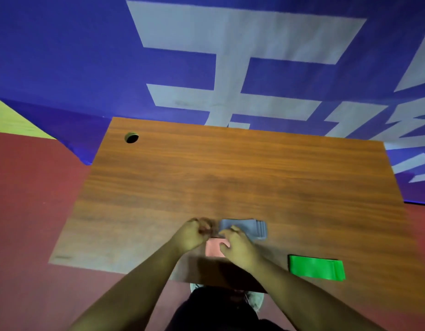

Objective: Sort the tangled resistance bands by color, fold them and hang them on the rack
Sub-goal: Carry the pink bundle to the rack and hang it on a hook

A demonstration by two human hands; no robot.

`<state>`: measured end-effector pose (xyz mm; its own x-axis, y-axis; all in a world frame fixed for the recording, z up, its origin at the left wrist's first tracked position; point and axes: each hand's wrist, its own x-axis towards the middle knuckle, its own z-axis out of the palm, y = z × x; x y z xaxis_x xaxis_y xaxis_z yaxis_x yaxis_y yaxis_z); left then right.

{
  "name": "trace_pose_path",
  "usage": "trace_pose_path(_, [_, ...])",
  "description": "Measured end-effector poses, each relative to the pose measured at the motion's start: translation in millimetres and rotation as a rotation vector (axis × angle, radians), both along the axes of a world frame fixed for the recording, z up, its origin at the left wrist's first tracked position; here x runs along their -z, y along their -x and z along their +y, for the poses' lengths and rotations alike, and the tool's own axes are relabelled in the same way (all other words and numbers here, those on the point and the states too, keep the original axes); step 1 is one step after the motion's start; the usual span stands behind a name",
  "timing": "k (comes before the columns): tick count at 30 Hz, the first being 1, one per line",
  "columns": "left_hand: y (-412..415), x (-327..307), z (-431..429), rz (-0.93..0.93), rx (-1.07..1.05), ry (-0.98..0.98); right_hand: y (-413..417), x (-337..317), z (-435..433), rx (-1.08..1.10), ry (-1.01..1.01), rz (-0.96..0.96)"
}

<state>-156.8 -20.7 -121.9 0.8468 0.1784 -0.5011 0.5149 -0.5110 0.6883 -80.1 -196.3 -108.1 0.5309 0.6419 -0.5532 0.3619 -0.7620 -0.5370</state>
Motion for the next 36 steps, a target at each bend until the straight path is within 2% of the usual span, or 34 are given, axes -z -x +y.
trace_pose_path(5, [22, 22, -8, 0.062, 0.025, 0.027, 9, 16, 5, -0.055, 0.077, -0.053])
trace_pose_path(8, [29, 37, -11, 0.034, 0.012, 0.021, 11, 26, 6, -0.076, 0.086, -0.047])
trace_pose_path(16, [31, 64, -12, -0.119, -0.038, -0.008, 20, 51, 9, -0.079, 0.002, -0.075])
trace_pose_path(20, [32, 68, -12, -0.105, -0.023, 0.019, 22, 56, 10, -0.08, -0.057, -0.107])
trace_pose_path(28, [15, 13, -4, -0.054, -0.066, 0.155, 11, 16, 8, 0.025, -0.201, -0.118])
trace_pose_path(32, [-12, -54, 7, -0.105, -0.014, 0.239, -17, -31, 10, 0.144, -0.404, -0.006])
trace_pose_path(36, [-43, -121, 16, -0.151, 0.05, 0.282, -57, -102, 12, 0.081, -0.531, -0.041])
